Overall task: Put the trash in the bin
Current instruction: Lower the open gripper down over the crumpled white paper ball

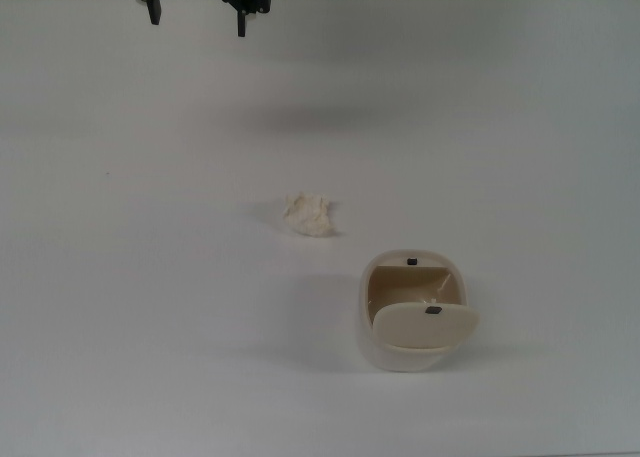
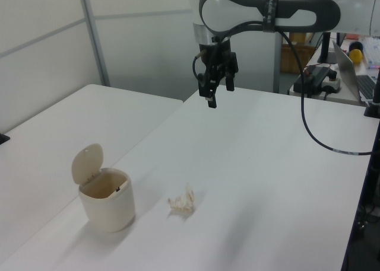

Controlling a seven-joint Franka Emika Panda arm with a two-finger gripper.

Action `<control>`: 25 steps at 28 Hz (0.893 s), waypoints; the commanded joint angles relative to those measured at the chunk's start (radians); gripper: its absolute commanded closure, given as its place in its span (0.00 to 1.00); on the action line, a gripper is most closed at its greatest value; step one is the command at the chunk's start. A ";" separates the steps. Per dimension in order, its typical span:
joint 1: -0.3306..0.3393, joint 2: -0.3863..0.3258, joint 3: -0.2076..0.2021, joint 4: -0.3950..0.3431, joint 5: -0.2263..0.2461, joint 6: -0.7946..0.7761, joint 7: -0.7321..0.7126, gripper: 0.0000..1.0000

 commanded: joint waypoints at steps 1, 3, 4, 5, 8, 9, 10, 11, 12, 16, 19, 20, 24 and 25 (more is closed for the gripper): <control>-0.003 -0.010 -0.018 -0.014 0.066 0.019 -0.008 0.00; -0.003 -0.004 -0.014 -0.014 0.071 0.019 -0.008 0.00; -0.002 -0.001 -0.011 -0.015 0.074 0.019 -0.008 0.00; 0.000 0.001 -0.009 -0.019 0.076 0.019 -0.003 0.00; 0.006 0.028 -0.006 -0.023 0.077 0.012 0.004 0.00; 0.007 0.039 -0.005 -0.023 0.079 0.012 0.004 0.00; 0.009 0.050 -0.005 -0.023 0.079 0.015 0.004 0.00; 0.014 0.062 -0.003 -0.023 0.079 0.018 0.004 0.00; 0.027 0.089 -0.003 -0.023 0.079 0.024 0.004 0.00; 0.049 0.140 -0.003 -0.023 0.080 0.062 0.004 0.00; 0.069 0.172 -0.003 -0.051 0.085 0.110 0.004 0.00; 0.073 0.182 -0.003 -0.054 0.085 0.122 0.004 0.00; 0.089 0.238 -0.003 -0.055 0.087 0.171 0.004 0.00; 0.089 0.247 -0.002 -0.055 0.087 0.183 0.004 0.00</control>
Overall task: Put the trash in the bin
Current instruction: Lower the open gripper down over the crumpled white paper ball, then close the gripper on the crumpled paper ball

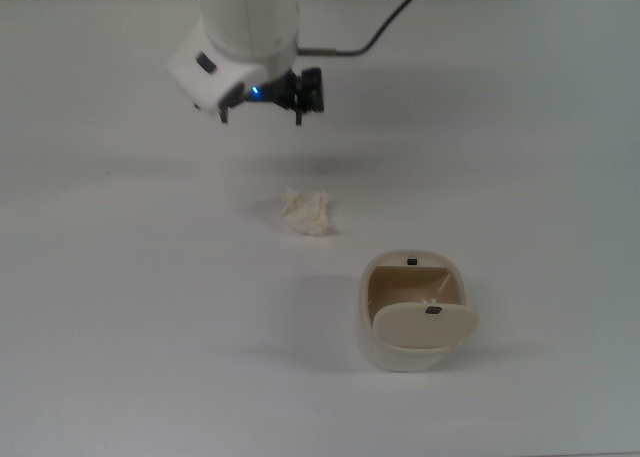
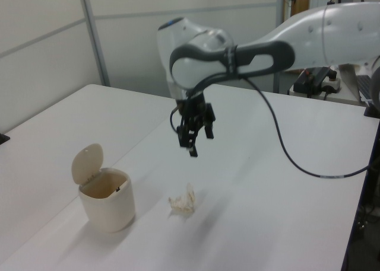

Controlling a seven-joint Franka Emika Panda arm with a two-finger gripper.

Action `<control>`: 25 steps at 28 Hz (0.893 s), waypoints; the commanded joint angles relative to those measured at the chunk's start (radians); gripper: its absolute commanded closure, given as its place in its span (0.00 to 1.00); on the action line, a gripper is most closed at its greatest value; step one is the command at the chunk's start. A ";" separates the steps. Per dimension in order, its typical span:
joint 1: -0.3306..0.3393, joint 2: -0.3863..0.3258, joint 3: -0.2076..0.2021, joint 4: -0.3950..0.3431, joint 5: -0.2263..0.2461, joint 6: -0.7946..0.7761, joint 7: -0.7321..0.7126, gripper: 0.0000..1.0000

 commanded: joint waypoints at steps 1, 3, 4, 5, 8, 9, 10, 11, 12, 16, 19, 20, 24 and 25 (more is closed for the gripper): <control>0.018 0.048 -0.007 -0.011 0.023 0.070 0.005 0.00; 0.028 0.069 -0.003 -0.016 0.026 0.098 0.019 0.00; 0.039 0.092 -0.003 -0.016 0.024 0.124 0.040 0.00; 0.044 0.105 -0.003 -0.016 0.021 0.136 0.058 0.00; 0.059 0.139 -0.003 -0.016 0.004 0.162 0.101 0.00; 0.064 0.148 -0.004 -0.016 -0.002 0.173 0.108 0.00; 0.065 0.161 -0.003 -0.016 -0.022 0.188 0.115 0.04; 0.065 0.166 -0.003 -0.017 -0.028 0.193 0.118 0.08; 0.065 0.172 -0.003 -0.017 -0.031 0.199 0.118 0.10; 0.067 0.192 -0.003 -0.023 -0.036 0.221 0.121 0.35; 0.067 0.203 -0.003 -0.039 -0.037 0.264 0.121 0.62; 0.067 0.205 -0.003 -0.040 -0.037 0.271 0.121 0.70; 0.064 0.217 -0.004 -0.040 -0.037 0.296 0.120 0.99; 0.064 0.218 -0.004 -0.040 -0.037 0.305 0.118 1.00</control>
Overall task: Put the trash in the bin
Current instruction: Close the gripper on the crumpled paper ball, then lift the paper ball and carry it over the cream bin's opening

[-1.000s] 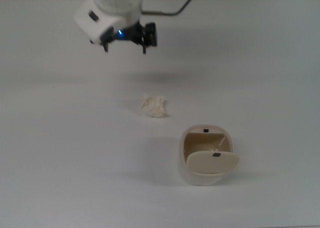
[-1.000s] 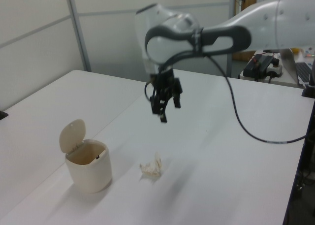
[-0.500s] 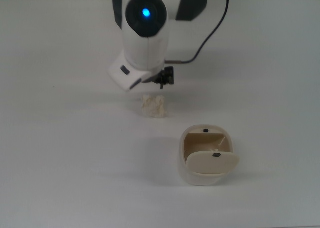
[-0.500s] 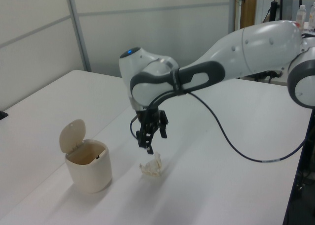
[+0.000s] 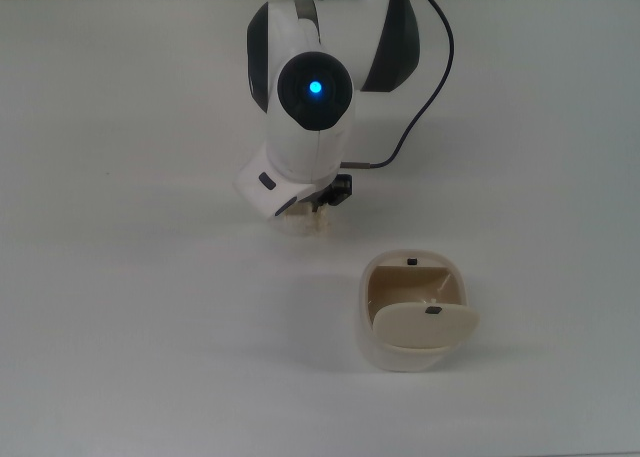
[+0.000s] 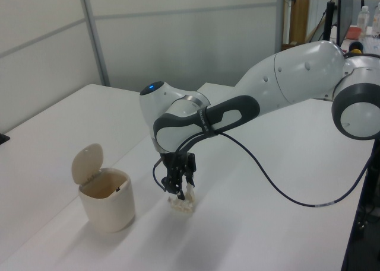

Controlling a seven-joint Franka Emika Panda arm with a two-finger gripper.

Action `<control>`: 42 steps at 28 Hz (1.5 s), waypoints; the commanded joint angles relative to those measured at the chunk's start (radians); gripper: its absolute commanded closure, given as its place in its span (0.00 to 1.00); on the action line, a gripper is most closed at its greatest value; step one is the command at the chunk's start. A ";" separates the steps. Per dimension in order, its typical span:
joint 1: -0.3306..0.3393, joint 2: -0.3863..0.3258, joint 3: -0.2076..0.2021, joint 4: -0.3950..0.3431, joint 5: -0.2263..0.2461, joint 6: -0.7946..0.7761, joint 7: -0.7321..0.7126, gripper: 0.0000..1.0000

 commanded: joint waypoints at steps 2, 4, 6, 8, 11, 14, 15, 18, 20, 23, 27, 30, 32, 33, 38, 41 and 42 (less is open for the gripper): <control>0.001 0.000 -0.005 -0.019 -0.015 0.048 0.018 1.00; 0.001 0.000 -0.006 -0.018 -0.018 0.050 0.014 1.00; 0.000 0.000 -0.006 -0.018 -0.029 0.050 0.009 1.00; 0.000 -0.002 -0.006 -0.015 -0.041 0.050 0.007 1.00; 0.001 -0.003 -0.008 -0.006 -0.072 0.050 0.007 1.00; 0.004 -0.016 -0.006 -0.001 -0.107 0.048 0.007 1.00; 0.006 -0.022 -0.005 0.004 -0.119 0.048 0.007 1.00; 0.021 -0.063 -0.002 0.016 -0.144 0.048 0.008 1.00; 0.033 -0.083 -0.003 0.019 -0.147 0.048 0.007 1.00; 0.049 -0.123 -0.002 0.046 -0.150 0.061 0.009 1.00; 0.064 -0.149 -0.002 0.057 -0.149 0.142 0.021 1.00; 0.090 -0.155 -0.002 0.056 -0.147 0.269 0.023 1.00; 0.101 -0.154 -0.002 0.051 -0.146 0.338 0.024 1.00; 0.102 -0.154 -0.002 0.050 -0.144 0.367 0.024 1.00; 0.109 -0.141 -0.002 0.040 -0.146 0.485 0.023 1.00; 0.128 -0.106 0.000 0.040 -0.155 0.560 0.018 1.00; 0.130 -0.093 0.000 0.040 -0.155 0.579 0.018 1.00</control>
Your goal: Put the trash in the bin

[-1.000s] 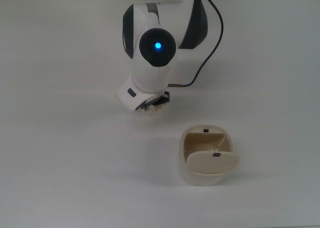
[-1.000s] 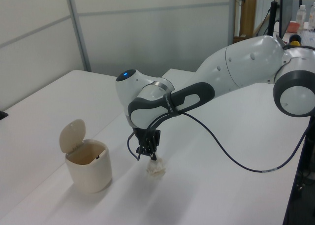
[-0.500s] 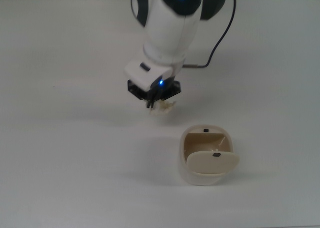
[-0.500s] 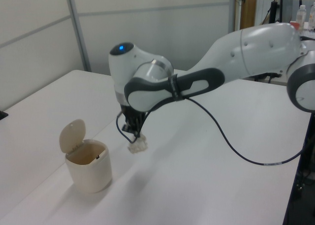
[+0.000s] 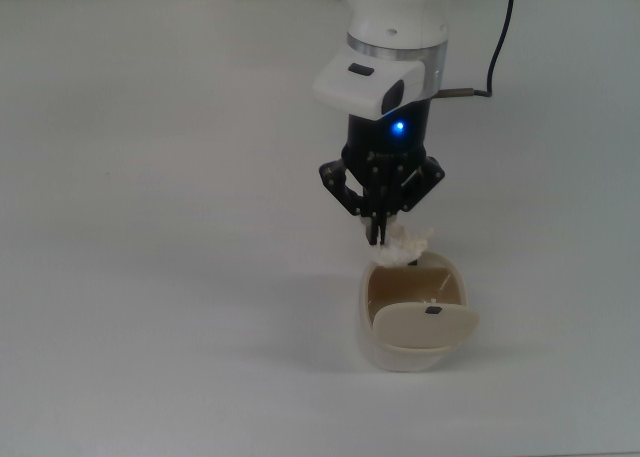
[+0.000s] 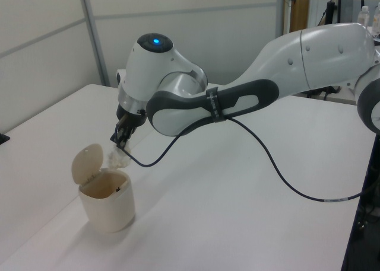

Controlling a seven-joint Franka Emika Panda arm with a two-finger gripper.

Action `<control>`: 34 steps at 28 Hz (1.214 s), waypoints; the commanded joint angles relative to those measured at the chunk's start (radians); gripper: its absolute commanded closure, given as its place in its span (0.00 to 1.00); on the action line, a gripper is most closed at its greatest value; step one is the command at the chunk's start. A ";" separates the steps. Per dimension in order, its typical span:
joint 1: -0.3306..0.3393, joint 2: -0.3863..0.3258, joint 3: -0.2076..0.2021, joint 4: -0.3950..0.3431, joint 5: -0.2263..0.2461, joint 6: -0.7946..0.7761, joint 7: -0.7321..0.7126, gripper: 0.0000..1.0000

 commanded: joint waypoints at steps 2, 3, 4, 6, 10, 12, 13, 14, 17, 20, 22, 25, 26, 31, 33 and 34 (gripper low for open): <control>0.025 0.067 -0.004 -0.017 -0.023 0.141 0.015 1.00; 0.030 0.080 -0.004 -0.017 -0.023 0.160 0.015 0.91; 0.033 0.089 -0.004 -0.017 -0.025 0.180 0.017 0.78; 0.037 0.100 -0.004 -0.017 -0.023 0.212 0.018 0.00; 0.037 0.100 -0.004 -0.018 -0.025 0.215 0.018 0.00; 0.037 0.098 -0.004 -0.018 -0.016 0.214 0.020 0.00; 0.036 0.097 -0.004 -0.018 -0.013 0.212 0.020 0.00; 0.036 0.094 -0.004 -0.018 -0.011 0.210 0.020 0.00; 0.034 0.074 -0.007 -0.032 -0.010 0.189 0.019 0.00; 0.033 0.051 -0.012 -0.038 -0.010 0.116 0.018 0.00; 0.027 0.029 -0.015 -0.037 -0.011 0.001 0.017 0.00; 0.022 0.009 -0.015 -0.037 -0.010 -0.102 0.014 0.00; 0.022 -0.004 -0.015 -0.037 -0.008 -0.169 0.015 0.00; 0.022 -0.031 -0.015 -0.029 -0.001 -0.329 0.022 0.00; 0.020 -0.066 -0.018 -0.028 0.032 -0.427 0.023 0.00; 0.016 -0.080 -0.018 -0.028 0.042 -0.461 0.022 0.00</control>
